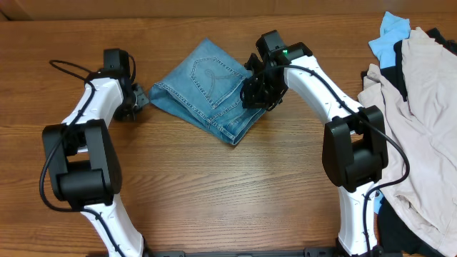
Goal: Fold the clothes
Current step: 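Push the folded jeans square with the left gripper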
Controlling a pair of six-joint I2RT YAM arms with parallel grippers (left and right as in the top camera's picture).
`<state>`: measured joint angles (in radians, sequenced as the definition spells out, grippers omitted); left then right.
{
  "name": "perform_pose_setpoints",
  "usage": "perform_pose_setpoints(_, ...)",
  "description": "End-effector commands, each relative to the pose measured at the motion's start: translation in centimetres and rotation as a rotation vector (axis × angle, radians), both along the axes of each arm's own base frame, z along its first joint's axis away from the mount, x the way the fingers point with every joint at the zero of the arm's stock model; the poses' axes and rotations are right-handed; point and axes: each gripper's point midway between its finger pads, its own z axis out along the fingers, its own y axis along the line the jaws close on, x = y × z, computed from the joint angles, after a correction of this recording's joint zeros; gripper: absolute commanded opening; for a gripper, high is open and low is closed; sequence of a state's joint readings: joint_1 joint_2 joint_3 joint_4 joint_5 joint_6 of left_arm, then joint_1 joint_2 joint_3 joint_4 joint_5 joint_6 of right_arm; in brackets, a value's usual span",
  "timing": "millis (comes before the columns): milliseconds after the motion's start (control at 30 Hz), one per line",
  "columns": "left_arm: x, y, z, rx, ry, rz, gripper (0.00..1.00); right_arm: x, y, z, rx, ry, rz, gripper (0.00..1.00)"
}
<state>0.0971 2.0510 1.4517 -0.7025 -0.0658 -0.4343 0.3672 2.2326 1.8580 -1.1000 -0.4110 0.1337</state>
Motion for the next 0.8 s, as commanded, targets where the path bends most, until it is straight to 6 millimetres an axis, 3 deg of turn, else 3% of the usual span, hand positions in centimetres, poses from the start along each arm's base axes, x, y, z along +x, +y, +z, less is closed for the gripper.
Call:
perform_pose_setpoints(0,4.3,-3.7,11.8,-0.057,-0.315,-0.198,0.04,0.3,0.1,0.1,-0.005,-0.016,0.007,0.16)
perform_pose_setpoints(33,4.9,-5.4,14.3,-0.088,-0.384,-0.253,0.04,0.3,0.0,0.1,-0.006,-0.017,0.006,0.16)
perform_pose_setpoints(100,5.2,-8.4,17.4,-0.149,-0.475,-0.311,0.04,0.3,0.0,0.1,-0.005,-0.016,0.007,0.16)
perform_pose_setpoints(233,5.9,-11.8,17.8,-0.258,-0.513,-0.345,0.04,0.2,-0.1,0.1,-0.012,-0.009,0.006,0.16)
perform_pose_setpoints(367,6.6,-13.0,13.0,-0.297,-0.417,-0.339,0.04,0.1,-0.2,0.0,-0.021,-0.006,0.005,0.16)
perform_pose_setpoints(400,6.7,-13.3,10.9,-0.317,-0.376,-0.339,0.04,0.1,-0.2,0.0,-0.021,-0.006,0.005,0.16)
perform_pose_setpoints(467,6.9,-13.0,8.4,-0.318,-0.331,-0.332,0.04,0.1,-0.2,0.0,-0.021,-0.005,0.005,0.16)
perform_pose_setpoints(633,6.0,-10.4,2.0,-0.323,-0.183,-0.262,0.04,0.1,-0.2,0.0,-0.021,-0.005,0.005,0.16)
perform_pose_setpoints(767,3.3,-5.3,-2.5,-0.230,-0.016,-0.137,0.04,0.1,-0.2,0.0,-0.021,-0.006,0.005,0.16)
